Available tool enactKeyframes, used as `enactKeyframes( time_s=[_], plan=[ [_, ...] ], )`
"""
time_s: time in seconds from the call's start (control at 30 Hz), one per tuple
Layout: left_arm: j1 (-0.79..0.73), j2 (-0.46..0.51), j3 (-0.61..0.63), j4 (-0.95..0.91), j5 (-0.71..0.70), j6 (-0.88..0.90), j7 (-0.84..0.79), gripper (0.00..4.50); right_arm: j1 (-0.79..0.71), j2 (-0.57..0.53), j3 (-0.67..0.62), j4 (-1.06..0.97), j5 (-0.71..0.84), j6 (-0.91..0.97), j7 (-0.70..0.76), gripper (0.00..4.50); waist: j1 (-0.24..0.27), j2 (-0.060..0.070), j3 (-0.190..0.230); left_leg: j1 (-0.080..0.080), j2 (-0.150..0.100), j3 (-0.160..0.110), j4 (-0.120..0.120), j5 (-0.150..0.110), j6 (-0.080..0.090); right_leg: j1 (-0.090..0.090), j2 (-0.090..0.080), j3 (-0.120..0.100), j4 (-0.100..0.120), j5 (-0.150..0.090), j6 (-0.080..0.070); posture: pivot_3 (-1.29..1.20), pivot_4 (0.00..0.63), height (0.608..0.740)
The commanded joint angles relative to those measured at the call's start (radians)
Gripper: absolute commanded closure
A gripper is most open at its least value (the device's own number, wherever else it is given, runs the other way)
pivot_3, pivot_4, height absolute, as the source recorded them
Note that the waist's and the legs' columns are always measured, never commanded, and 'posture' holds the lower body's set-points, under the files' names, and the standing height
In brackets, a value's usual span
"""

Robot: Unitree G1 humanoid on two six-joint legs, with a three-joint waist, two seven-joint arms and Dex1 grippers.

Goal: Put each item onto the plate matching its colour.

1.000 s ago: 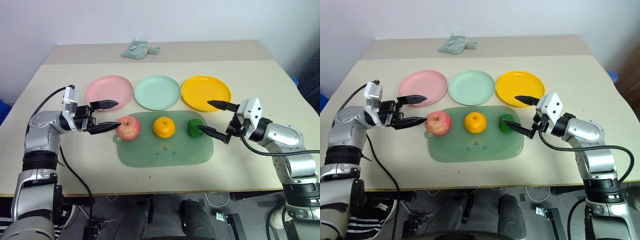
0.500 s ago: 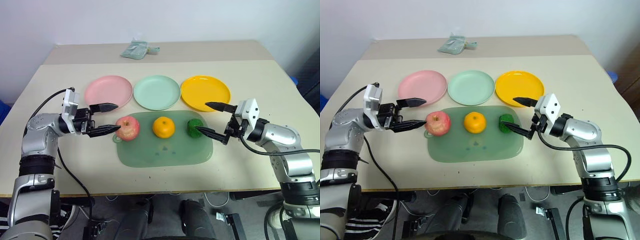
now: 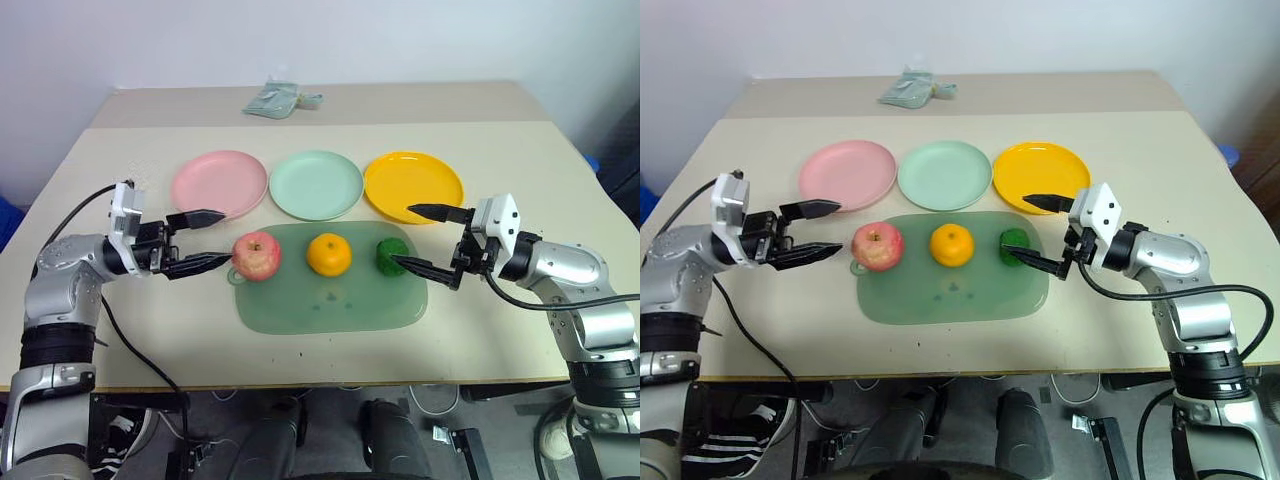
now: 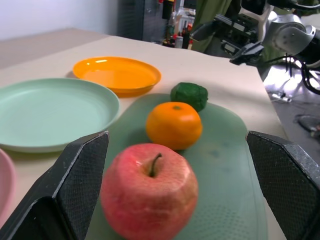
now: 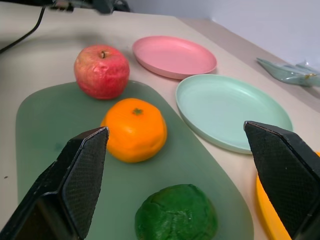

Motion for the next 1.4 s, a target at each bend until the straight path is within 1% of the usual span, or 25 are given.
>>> enactKeyframes(
  time_s=[0.03, 0.1, 0.23, 0.37, 0.53, 0.7, 0.87, 1.03, 1.2, 1.3, 1.4],
  plan=[
    [-0.021, -0.009, -0.02, 0.021, 0.027, -0.053, -0.009, 0.0, 0.007, -0.03, -0.027, -0.063, 0.021, 0.009, 0.002, 0.07, 0.0, 0.0, 0.0, 0.0, 0.0, 0.0, 0.0, 0.0, 0.0, 0.0, 0.0, 0.0, 0.0, 0.0, 0.0, 0.0, 0.15, 0.74],
    [-0.023, -0.029, -0.035, 0.038, 0.047, -0.092, -0.003, 0.0, 0.014, -0.041, -0.023, -0.079, 0.022, 0.018, 0.008, 0.07, 0.0, 0.0, 0.0, 0.0, 0.0, 0.0, 0.0, 0.0, 0.0, 0.0, 0.0, 0.0, 0.0, 0.0, 0.0, 0.0, 0.15, 0.74],
    [-0.037, -0.1, -0.07, 0.088, 0.1, -0.181, 0.041, 0.0, 0.022, -0.069, -0.026, -0.111, 0.043, 0.043, 0.032, 0.07, 0.001, 0.0, 0.0, 0.0, 0.0, 0.0, 0.0, 0.0, 0.0, 0.0, 0.0, 0.0, -0.001, 0.001, 0.001, 0.0, 0.15, 0.74],
    [-0.049, -0.13, -0.087, 0.114, 0.118, -0.215, 0.047, 0.0, 0.031, -0.076, -0.044, -0.148, 0.094, 0.065, 0.047, 0.07, -0.002, 0.0, 0.0, 0.0, 0.0, 0.0, 0.001, 0.0, 0.0, 0.0, -0.001, 0.0, -0.001, 0.001, 0.001, 0.0, 0.15, 0.74],
    [-0.07, -0.147, -0.105, 0.153, 0.138, -0.251, 0.054, 0.0, 0.029, -0.07, -0.051, -0.207, 0.175, 0.1, 0.054, 0.07, -0.001, 0.0, 0.0, 0.0, 0.0, 0.0, 0.0, 0.0, 0.0, 0.0, -0.001, 0.0, -0.001, 0.001, 0.002, 0.0, 0.15, 0.74],
    [-0.088, -0.156, -0.111, 0.183, 0.146, -0.276, 0.052, 0.0, 0.013, -0.061, -0.056, -0.222, 0.257, 0.151, 0.049, 0.07, 0.0, 0.0, 0.0, 0.0, 0.0, 0.0, 0.001, 0.0, 0.0, 0.001, -0.001, 0.0, -0.001, 0.001, 0.002, 0.0, 0.15, 0.74],
    [-0.098, -0.172, -0.126, 0.216, 0.174, -0.325, 0.063, 0.0, 0.01, -0.054, -0.036, -0.214, 0.245, 0.139, 0.052, 0.07, 0.0, 0.0, 0.0, 0.0, 0.0, 0.0, 0.001, 0.0, 0.0, 0.001, -0.001, 0.0, -0.001, 0.001, 0.002, 0.0, 0.15, 0.74],
    [-0.094, -0.176, -0.168, 0.241, 0.234, -0.361, 0.094, 0.0, 0.006, -0.05, -0.027, -0.201, 0.228, 0.132, 0.055, 0.07, 0.001, 0.0, 0.0, 0.0, 0.0, 0.0, 0.001, 0.0, 0.0, 0.001, -0.001, 0.0, -0.001, 0.001, 0.002, 0.0, 0.15, 0.74],
    [-0.095, -0.182, -0.172, 0.228, 0.223, -0.326, 0.093, 1.38, 0.006, -0.053, -0.028, -0.194, 0.219, 0.127, 0.053, 0.0, 0.0, 0.0, 0.0, 0.0, 0.0, 0.0, 0.002, 0.0, 0.0, 0.002, 0.0, 0.0, -0.001, 0.001, 0.002, 0.0, 0.15, 0.74],
    [-0.092, -0.18, -0.152, 0.208, 0.206, -0.326, 0.102, 1.55, 0.006, -0.052, -0.029, -0.191, 0.215, 0.127, 0.052, 0.0, 0.0, 0.0, 0.0, 0.0, 0.0, 0.0, 0.002, 0.0, 0.0, 0.002, 0.0, 0.0, -0.001, 0.001, 0.002, 0.0, 0.15, 0.74],
    [-0.108, -0.173, -0.107, 0.215, 0.169, -0.305, 0.127, 1.55, 0.001, -0.046, -0.03, -0.182, 0.21, 0.123, 0.046, 0.0, 0.0, 0.0, 0.0, 0.0, 0.0, 0.0, 0.002, 0.0, 0.0, 0.002, 0.0, 0.0, -0.001, 0.001, 0.002, 0.0, 0.15, 0.74]
  ],
)
